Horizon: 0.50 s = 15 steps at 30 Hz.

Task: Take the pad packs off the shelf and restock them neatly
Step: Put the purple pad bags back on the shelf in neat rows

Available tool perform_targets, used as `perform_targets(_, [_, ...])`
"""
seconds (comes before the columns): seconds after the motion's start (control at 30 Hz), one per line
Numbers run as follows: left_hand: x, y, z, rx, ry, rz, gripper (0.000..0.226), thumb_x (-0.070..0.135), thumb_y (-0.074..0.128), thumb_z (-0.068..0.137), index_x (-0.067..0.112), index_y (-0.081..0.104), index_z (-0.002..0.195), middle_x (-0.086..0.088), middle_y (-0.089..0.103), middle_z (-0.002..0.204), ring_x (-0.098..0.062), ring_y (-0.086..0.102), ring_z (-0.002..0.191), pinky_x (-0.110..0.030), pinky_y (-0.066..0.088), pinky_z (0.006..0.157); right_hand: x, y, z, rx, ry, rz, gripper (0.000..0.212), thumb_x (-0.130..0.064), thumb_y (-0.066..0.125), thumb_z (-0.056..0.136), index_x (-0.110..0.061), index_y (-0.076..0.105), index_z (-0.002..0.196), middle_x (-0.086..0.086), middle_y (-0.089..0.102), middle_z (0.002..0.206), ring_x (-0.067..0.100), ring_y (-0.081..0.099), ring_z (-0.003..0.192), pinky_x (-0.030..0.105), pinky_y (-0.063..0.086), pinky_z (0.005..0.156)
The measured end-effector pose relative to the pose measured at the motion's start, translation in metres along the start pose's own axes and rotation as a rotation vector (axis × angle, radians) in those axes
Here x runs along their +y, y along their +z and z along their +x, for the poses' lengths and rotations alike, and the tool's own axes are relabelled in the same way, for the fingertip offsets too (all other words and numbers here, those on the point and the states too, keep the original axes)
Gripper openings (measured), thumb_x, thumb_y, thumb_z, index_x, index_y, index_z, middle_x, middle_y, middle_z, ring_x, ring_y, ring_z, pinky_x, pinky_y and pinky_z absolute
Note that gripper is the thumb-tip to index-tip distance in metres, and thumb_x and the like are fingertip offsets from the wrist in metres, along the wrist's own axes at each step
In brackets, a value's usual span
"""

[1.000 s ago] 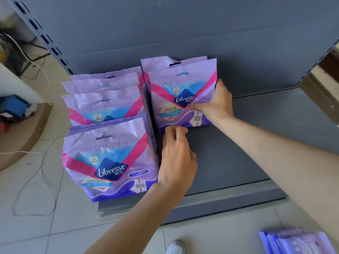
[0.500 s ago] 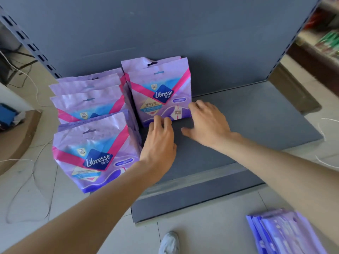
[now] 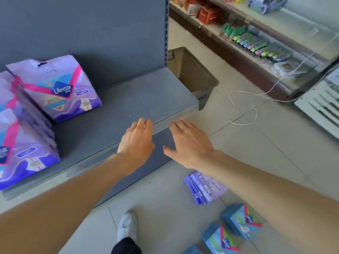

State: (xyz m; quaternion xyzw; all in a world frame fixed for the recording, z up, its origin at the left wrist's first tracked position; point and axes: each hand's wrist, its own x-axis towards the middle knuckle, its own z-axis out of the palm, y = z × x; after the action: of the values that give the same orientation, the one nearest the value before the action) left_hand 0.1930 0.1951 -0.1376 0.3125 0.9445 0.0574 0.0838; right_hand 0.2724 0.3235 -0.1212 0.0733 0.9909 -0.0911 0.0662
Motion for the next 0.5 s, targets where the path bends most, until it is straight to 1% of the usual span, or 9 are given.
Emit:
perform_targets(0.07, [0.039, 0.018, 0.007, -0.025, 0.021, -0.020, 0.037, 0.016, 0.055, 0.088, 0.009, 0.045, 0.122, -0.006, 0.049, 0.123, -0.028, 0.050, 0.112, -0.034, 0.042, 0.082, 0.035, 0.011, -0.026, -0.005, 0.109, 0.057, 0.062, -0.047, 0.048, 0.091, -0.009, 0.037, 0.139, 0.006, 0.045, 0.139, 0.025, 0.036, 0.132, 0.033, 0.033, 0.104])
perform_targets(0.13, [0.075, 0.041, 0.017, -0.078, 0.053, -0.061, 0.040, 0.019, 0.056, 0.089, 0.009, 0.045, 0.125, -0.007, 0.049, 0.127, -0.029, 0.049, 0.116, -0.036, 0.042, 0.087, 0.068, 0.029, -0.046, -0.035, 0.243, 0.129, 0.056, -0.044, 0.047, 0.092, -0.010, 0.039, 0.135, 0.006, 0.047, 0.134, 0.025, 0.042, 0.125, 0.033, 0.038, 0.097])
perform_targets(0.2, [0.106, 0.069, 0.030, -0.141, 0.088, -0.089, 0.042, 0.022, 0.056, 0.089, 0.009, 0.045, 0.127, -0.008, 0.049, 0.129, -0.030, 0.049, 0.117, -0.036, 0.041, 0.090, 0.098, 0.053, -0.059, -0.083, 0.394, 0.224, 0.053, -0.042, 0.045, 0.094, -0.009, 0.038, 0.135, 0.007, 0.047, 0.134, 0.025, 0.042, 0.126, 0.034, 0.039, 0.096])
perform_targets(0.27, [0.130, 0.100, 0.043, -0.218, 0.089, -0.122, 0.042, 0.025, 0.057, 0.088, 0.010, 0.046, 0.126, -0.009, 0.052, 0.128, -0.033, 0.052, 0.114, -0.037, 0.041, 0.090, 0.124, 0.080, -0.068, -0.091, 0.572, 0.381, 0.050, -0.038, 0.044, 0.096, -0.006, 0.039, 0.134, 0.010, 0.049, 0.133, 0.027, 0.045, 0.124, 0.036, 0.040, 0.094])
perform_targets(0.3, [0.140, 0.117, 0.049, -0.270, 0.063, -0.154, 0.042, 0.028, 0.057, 0.088, 0.010, 0.048, 0.125, -0.009, 0.054, 0.126, -0.033, 0.054, 0.112, -0.037, 0.042, 0.088, 0.135, 0.095, -0.072, -0.084, 0.657, 0.463, 0.048, -0.036, 0.043, 0.097, -0.005, 0.040, 0.133, 0.011, 0.050, 0.132, 0.028, 0.046, 0.122, 0.036, 0.040, 0.093])
perform_targets(0.37, [0.157, 0.150, 0.060, -0.380, -0.044, -0.276, 0.042, 0.033, 0.057, 0.087, 0.013, 0.051, 0.122, -0.008, 0.058, 0.123, -0.033, 0.056, 0.110, -0.036, 0.043, 0.086, 0.155, 0.129, -0.078, -0.064, 0.802, 0.592, 0.044, -0.032, 0.043, 0.098, -0.004, 0.041, 0.132, 0.012, 0.054, 0.127, 0.030, 0.049, 0.120, 0.033, 0.039, 0.089])
perform_targets(0.43, [0.169, 0.184, 0.073, -0.482, -0.133, -0.369, 0.044, 0.037, 0.057, 0.087, 0.014, 0.052, 0.124, -0.006, 0.058, 0.125, -0.031, 0.056, 0.112, -0.034, 0.044, 0.087, 0.170, 0.165, -0.082, -0.043, 0.958, 0.693, 0.039, -0.027, 0.045, 0.097, -0.003, 0.044, 0.128, 0.015, 0.058, 0.118, 0.033, 0.053, 0.114, 0.034, 0.040, 0.084])
perform_targets(0.5, [0.176, 0.219, 0.087, -0.574, -0.131, -0.374, 0.044, 0.037, 0.058, 0.087, 0.013, 0.053, 0.124, -0.007, 0.058, 0.125, -0.029, 0.056, 0.113, -0.032, 0.044, 0.086, 0.180, 0.200, -0.083, -0.006, 1.124, 0.795, 0.037, -0.024, 0.048, 0.095, -0.001, 0.047, 0.124, 0.018, 0.060, 0.117, 0.035, 0.055, 0.111, 0.035, 0.042, 0.084])
